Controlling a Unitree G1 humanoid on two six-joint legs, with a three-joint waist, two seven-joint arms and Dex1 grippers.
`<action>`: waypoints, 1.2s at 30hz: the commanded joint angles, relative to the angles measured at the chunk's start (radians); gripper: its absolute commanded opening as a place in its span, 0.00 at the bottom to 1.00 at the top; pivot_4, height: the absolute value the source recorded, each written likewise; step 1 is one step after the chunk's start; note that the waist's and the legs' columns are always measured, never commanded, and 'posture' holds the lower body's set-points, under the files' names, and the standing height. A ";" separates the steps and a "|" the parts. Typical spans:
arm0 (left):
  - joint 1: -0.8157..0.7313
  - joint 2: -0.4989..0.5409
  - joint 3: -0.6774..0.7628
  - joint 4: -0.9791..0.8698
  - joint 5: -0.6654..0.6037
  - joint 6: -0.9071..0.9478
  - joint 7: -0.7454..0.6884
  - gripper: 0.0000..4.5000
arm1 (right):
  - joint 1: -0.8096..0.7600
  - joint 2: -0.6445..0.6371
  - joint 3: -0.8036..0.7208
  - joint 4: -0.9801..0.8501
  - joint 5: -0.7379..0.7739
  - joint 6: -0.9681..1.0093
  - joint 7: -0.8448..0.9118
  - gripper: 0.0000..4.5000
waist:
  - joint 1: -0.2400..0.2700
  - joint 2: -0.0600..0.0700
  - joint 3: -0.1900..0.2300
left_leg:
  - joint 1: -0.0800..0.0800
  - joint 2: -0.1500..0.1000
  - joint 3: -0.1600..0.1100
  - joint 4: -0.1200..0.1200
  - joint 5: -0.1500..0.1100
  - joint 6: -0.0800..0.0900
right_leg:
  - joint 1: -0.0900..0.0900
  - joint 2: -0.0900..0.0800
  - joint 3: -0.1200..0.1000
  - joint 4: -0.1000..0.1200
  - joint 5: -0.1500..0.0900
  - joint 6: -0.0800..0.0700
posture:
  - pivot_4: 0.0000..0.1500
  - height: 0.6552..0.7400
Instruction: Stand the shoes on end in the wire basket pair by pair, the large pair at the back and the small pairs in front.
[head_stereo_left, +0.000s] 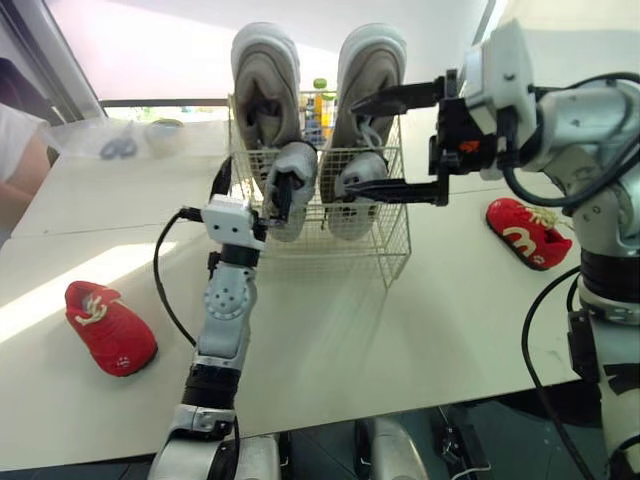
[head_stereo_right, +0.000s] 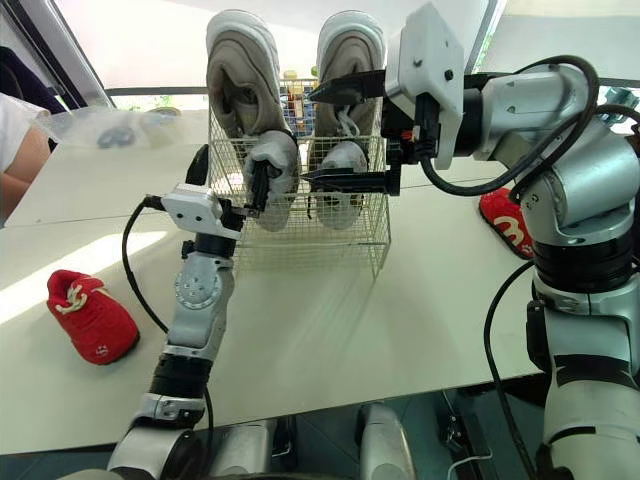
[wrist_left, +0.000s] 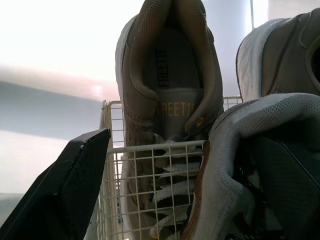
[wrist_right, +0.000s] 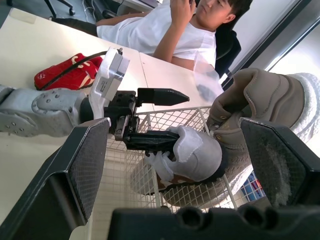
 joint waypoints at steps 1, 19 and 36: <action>0.019 0.050 0.026 -0.124 -0.081 0.144 -0.063 0.99 | -0.014 0.005 -0.013 0.001 -0.010 -0.032 0.001 1.00 | 0.001 0.000 0.000 | 0.000 0.000 0.000 0.000 0.000 0.000 | 0.000 0.000 0.000 0.000 0.000 0.000 | 1.00 1.00; -0.025 0.515 0.353 -0.455 -0.867 0.928 -0.370 0.99 | 0.020 -0.008 -0.063 0.037 -0.025 -0.065 -0.014 1.00 | 0.003 -0.001 0.002 | -0.002 0.000 0.001 0.000 0.000 -0.001 | -0.002 0.000 0.000 0.000 0.000 0.000 | 1.00 1.00; -0.138 0.823 0.296 -0.379 -1.188 1.201 -0.763 0.99 | 0.482 -0.212 -0.390 0.236 -0.207 0.016 -0.402 1.00 | 0.004 -0.002 0.003 | -0.002 -0.001 0.002 -0.001 -0.001 -0.003 | -0.002 0.000 0.001 -0.002 0.000 0.000 | 1.00 1.00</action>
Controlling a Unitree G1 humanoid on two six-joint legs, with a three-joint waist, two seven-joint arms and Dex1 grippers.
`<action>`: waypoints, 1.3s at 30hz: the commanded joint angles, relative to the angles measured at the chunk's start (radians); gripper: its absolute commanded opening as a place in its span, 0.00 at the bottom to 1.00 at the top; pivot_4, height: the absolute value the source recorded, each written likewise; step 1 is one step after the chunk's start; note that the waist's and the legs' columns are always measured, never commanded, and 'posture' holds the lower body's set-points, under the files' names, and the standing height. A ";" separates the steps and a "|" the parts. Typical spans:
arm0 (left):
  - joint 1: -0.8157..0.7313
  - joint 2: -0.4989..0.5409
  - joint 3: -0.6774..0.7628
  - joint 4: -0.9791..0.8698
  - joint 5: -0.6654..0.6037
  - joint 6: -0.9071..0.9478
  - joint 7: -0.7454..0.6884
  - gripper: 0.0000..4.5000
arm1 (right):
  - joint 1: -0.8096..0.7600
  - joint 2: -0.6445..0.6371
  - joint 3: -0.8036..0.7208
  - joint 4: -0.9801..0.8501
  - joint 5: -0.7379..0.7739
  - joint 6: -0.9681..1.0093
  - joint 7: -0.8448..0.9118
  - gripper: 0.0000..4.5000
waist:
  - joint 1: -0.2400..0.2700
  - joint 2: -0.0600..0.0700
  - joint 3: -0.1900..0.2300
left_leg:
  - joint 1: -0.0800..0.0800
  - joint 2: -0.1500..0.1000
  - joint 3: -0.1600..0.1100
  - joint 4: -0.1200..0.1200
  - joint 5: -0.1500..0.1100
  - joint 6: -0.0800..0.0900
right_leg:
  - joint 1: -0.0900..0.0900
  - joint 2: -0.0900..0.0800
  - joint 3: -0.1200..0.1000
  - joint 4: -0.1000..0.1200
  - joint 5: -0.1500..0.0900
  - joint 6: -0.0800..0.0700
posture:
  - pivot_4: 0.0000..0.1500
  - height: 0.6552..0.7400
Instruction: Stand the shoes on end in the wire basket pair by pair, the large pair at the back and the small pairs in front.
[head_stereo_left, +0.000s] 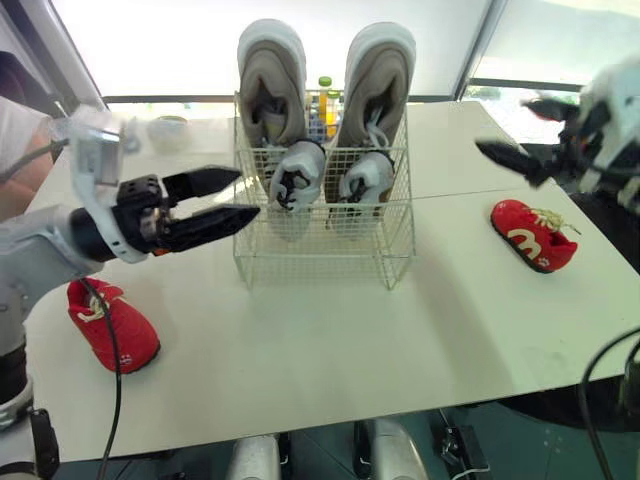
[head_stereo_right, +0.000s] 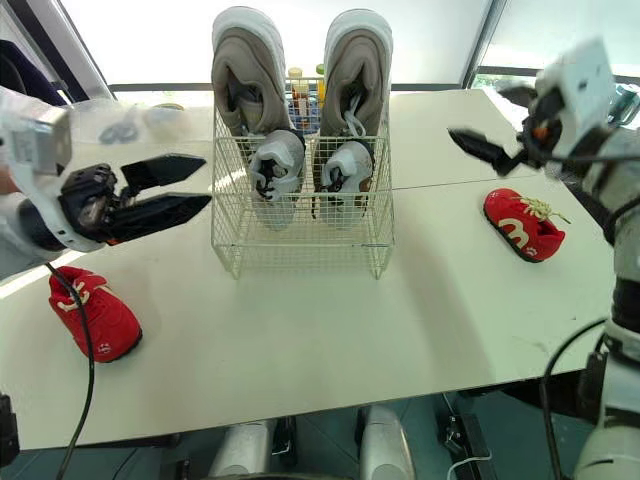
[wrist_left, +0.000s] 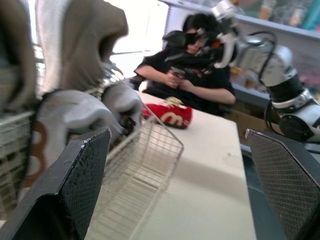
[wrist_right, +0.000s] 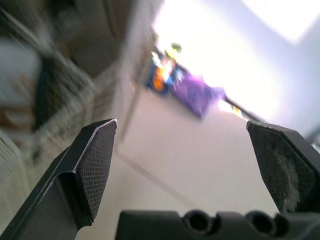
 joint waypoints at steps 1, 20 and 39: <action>-0.050 -0.011 -0.045 0.003 0.023 -0.012 -0.061 0.99 | 0.065 -0.040 -0.062 0.081 -0.054 -0.065 -0.038 1.00 | -0.001 0.000 0.000 | 0.000 0.000 0.000 0.000 0.000 0.000 | 0.000 0.000 0.000 0.000 0.000 0.000 | 1.00 1.00; -0.048 -0.077 -0.125 -0.026 0.184 -0.040 -0.066 0.99 | -0.112 -0.029 0.012 0.940 -0.175 -0.344 -0.005 1.00 | -0.007 0.001 0.000 | 0.002 0.000 0.000 0.000 0.002 0.003 | 0.002 0.001 0.001 0.000 0.000 0.001 | 1.00 1.00; -0.038 -0.096 -0.113 -0.077 0.199 -0.046 0.012 1.00 | -0.188 0.046 0.039 1.102 -0.197 -0.409 0.015 0.70 | -0.008 0.001 0.000 | 0.004 -0.001 -0.001 0.000 0.003 0.002 | 0.005 0.001 0.001 0.001 0.000 0.001 | 1.00 1.00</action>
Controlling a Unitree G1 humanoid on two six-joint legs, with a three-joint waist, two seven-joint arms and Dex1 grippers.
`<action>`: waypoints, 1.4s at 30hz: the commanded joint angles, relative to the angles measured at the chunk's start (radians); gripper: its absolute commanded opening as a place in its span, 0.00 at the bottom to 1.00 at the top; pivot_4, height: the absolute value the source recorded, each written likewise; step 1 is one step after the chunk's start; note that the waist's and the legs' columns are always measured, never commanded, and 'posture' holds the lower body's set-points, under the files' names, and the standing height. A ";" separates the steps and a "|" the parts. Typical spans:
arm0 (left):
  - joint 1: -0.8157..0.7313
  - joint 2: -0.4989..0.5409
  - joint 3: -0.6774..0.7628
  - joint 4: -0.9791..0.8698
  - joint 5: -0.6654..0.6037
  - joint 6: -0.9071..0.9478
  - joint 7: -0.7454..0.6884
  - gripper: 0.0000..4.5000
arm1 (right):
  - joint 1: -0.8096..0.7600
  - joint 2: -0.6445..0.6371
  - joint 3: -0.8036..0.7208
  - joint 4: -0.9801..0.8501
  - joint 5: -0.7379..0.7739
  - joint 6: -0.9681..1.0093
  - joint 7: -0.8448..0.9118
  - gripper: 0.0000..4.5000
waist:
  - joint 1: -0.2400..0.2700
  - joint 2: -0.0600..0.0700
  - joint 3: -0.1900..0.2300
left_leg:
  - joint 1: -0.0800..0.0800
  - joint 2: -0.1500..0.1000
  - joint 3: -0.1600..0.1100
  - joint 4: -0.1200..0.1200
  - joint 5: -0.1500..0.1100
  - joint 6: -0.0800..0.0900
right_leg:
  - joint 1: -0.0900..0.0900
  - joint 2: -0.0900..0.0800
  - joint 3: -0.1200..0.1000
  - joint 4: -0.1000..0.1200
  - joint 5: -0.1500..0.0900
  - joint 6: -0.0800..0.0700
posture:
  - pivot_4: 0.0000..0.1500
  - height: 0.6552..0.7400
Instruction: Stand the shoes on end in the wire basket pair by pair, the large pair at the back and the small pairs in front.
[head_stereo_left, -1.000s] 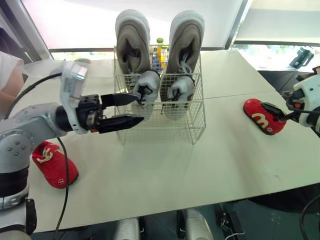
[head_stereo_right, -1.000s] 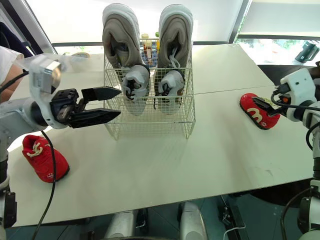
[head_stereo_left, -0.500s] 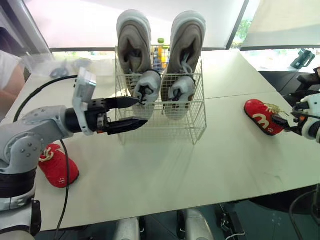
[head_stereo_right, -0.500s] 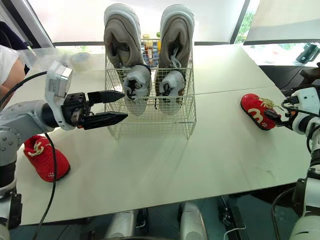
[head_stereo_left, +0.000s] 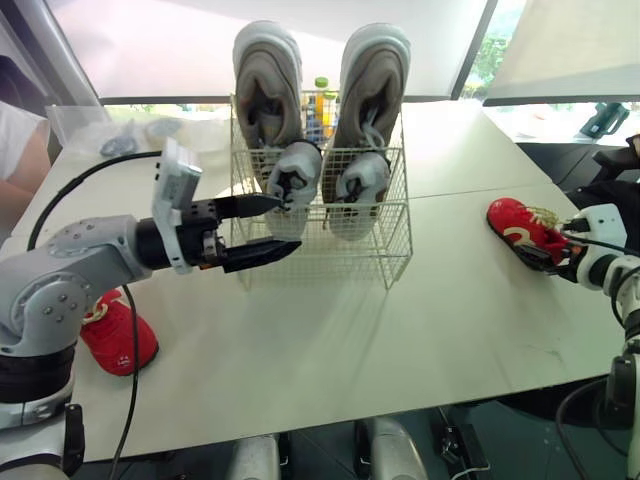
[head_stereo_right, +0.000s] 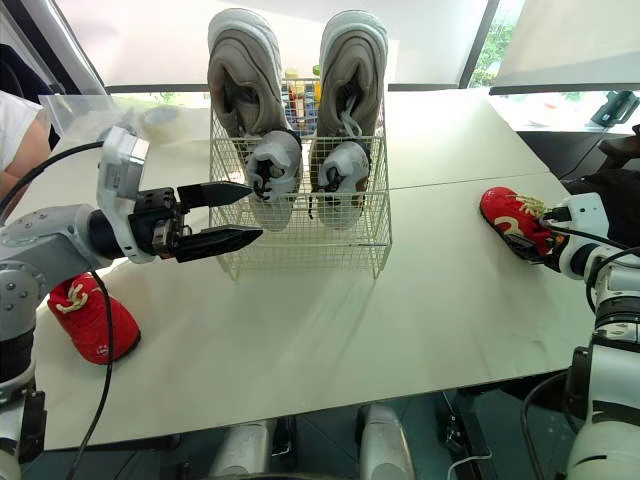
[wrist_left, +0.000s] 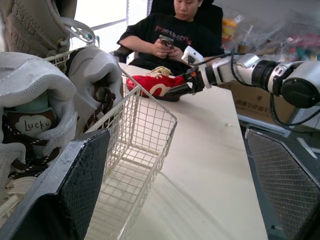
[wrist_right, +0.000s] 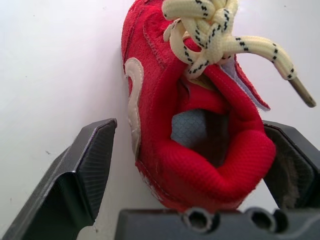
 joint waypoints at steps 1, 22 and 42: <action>-0.012 -0.007 0.016 -0.022 0.008 -0.024 0.006 1.00 | -0.032 -0.008 -0.003 -0.004 -0.002 -0.013 0.010 0.60 | 0.000 0.000 0.000 | 0.000 0.000 0.000 0.000 0.000 0.000 | 0.000 0.000 0.000 0.000 0.000 0.000 | 1.00 1.00; -0.277 -0.087 0.053 0.291 -0.086 0.085 0.011 1.00 | 0.122 -0.078 -0.115 -1.244 0.177 0.018 -0.012 0.02 | 0.006 0.004 0.002 | 0.000 0.000 -0.002 0.000 0.000 -0.001 | 0.000 0.001 0.000 0.003 -0.001 0.006 | 1.00 1.00; -0.480 -0.142 -0.007 0.470 -0.032 0.182 -0.138 1.00 | -0.021 -0.028 0.191 -1.487 0.069 -0.186 0.119 0.02 | 0.006 0.003 0.002 | 0.000 0.000 -0.002 0.002 0.000 0.000 | 0.002 0.001 0.000 0.002 -0.002 0.002 | 1.00 1.00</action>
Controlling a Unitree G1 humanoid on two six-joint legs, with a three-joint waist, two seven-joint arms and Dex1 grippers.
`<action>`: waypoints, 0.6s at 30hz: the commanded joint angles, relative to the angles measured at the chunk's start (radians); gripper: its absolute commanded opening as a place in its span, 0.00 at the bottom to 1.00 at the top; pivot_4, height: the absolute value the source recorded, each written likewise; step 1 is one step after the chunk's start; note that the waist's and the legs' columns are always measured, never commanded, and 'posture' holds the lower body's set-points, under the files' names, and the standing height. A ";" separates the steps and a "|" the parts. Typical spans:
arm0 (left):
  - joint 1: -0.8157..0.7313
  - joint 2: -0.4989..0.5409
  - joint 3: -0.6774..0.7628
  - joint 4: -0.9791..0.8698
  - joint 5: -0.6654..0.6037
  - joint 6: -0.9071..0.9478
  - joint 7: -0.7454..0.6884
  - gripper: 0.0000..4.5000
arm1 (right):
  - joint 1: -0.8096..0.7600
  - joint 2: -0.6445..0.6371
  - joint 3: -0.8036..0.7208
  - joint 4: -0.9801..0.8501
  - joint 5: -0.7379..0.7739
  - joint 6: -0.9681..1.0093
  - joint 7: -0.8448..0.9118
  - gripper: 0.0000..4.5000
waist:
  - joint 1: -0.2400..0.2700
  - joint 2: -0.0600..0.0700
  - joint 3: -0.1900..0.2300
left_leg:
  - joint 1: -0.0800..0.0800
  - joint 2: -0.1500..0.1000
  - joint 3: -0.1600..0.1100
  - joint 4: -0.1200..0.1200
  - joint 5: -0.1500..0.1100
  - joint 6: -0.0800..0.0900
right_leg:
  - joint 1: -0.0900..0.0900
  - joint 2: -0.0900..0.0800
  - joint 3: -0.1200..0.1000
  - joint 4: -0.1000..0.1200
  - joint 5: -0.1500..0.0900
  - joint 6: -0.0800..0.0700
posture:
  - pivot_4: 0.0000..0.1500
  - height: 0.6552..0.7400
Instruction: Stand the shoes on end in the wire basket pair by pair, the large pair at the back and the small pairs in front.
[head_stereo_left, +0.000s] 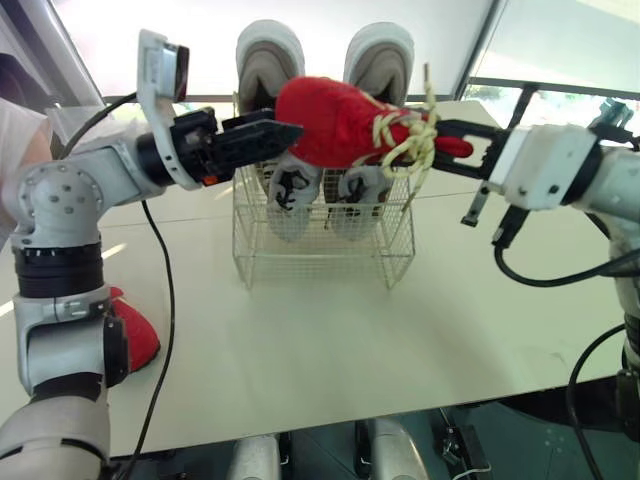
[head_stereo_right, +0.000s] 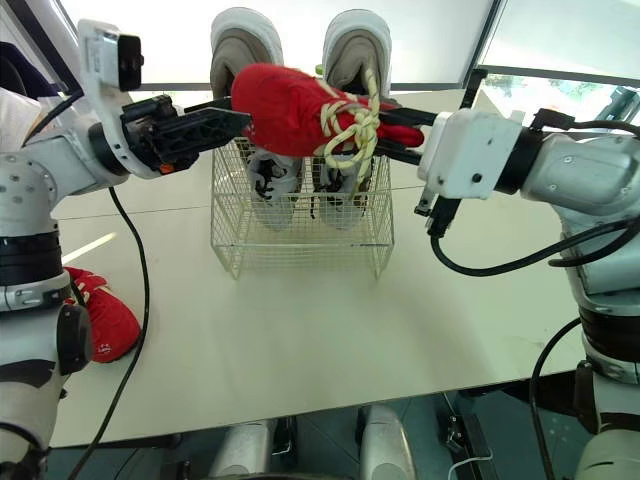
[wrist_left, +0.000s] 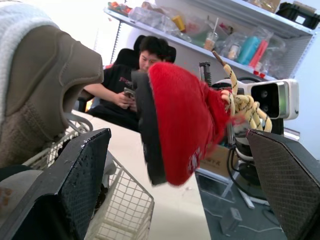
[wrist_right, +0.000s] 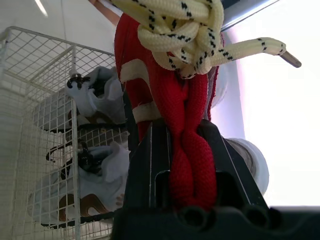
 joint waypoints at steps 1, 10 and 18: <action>-0.017 -0.010 0.013 -0.027 -0.001 0.007 0.004 1.00 | -0.060 0.011 -0.002 0.002 -0.009 -0.043 0.016 0.02 | 0.001 0.000 0.000 | 0.000 0.000 0.000 0.000 0.000 0.000 | 0.000 0.000 0.000 0.000 0.000 0.000 | 1.00 1.00; 0.009 -0.033 0.015 -0.043 0.009 0.019 -0.001 0.48 | -0.120 0.033 0.041 0.022 -0.017 -0.056 0.073 0.02 | 0.001 0.000 0.000 | 0.000 0.000 0.000 0.000 0.000 0.000 | 0.000 0.000 0.000 0.001 0.000 0.000 | 1.00 1.00; 0.046 -0.074 0.056 -0.064 -0.030 0.040 0.055 0.05 | -0.144 0.022 0.002 0.018 0.075 0.109 0.105 0.43 | 0.002 0.000 0.000 | 0.000 0.000 0.000 0.000 0.000 0.000 | 0.000 0.000 0.000 0.001 0.000 0.000 | 1.00 1.00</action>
